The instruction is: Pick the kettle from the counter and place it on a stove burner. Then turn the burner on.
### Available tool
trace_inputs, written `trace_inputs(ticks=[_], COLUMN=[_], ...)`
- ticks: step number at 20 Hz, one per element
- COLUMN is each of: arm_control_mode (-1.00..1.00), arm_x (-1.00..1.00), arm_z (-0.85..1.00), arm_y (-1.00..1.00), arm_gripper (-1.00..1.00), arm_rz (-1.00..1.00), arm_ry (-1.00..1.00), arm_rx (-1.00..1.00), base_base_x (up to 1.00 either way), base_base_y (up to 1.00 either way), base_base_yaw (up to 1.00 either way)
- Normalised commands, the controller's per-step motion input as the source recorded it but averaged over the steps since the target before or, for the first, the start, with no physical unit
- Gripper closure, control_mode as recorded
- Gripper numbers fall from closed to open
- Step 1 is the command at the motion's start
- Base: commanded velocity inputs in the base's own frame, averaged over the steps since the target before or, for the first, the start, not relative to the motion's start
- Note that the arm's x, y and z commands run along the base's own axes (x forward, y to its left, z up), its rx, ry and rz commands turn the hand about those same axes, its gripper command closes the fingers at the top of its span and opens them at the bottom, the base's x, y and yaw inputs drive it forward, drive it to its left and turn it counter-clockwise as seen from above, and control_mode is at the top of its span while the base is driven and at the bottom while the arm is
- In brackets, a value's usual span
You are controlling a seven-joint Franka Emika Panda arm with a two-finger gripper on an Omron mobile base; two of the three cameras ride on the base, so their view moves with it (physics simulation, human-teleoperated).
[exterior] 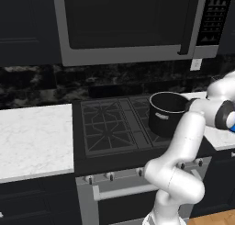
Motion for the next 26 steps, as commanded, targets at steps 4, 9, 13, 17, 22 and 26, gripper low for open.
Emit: trace_inputs(ticks=[4,9,13,17,22,26], arm_control_mode=[-1.0,-1.0,-1.0,-1.0,-1.0,-1.0], arm_x=[-0.83,-0.73,-0.69,-0.51,-0.22,-0.09], arm_z=[0.36,0.4,0.49,0.63,0.61,0.42], arm_y=[0.58,0.83,1.0,1.0,1.0,1.0], arm_gripper=[1.0,1.0,1.0,1.0,1.0,1.0], arm_rz=[0.0,0.0,0.0,0.0,0.06,0.11], arm_ry=[-0.11,-0.19,-0.18,-0.05,0.0,0.0], arm_rx=[-0.05,-0.13,-0.19,-0.22,-0.2,-0.14], base_base_x=[0.0,0.0,0.0,0.0,0.0,0.0], base_base_y=[0.0,0.0,0.0,0.0,0.0,0.0], base_base_yaw=[0.0,0.0,0.0,0.0,0.0,0.0])
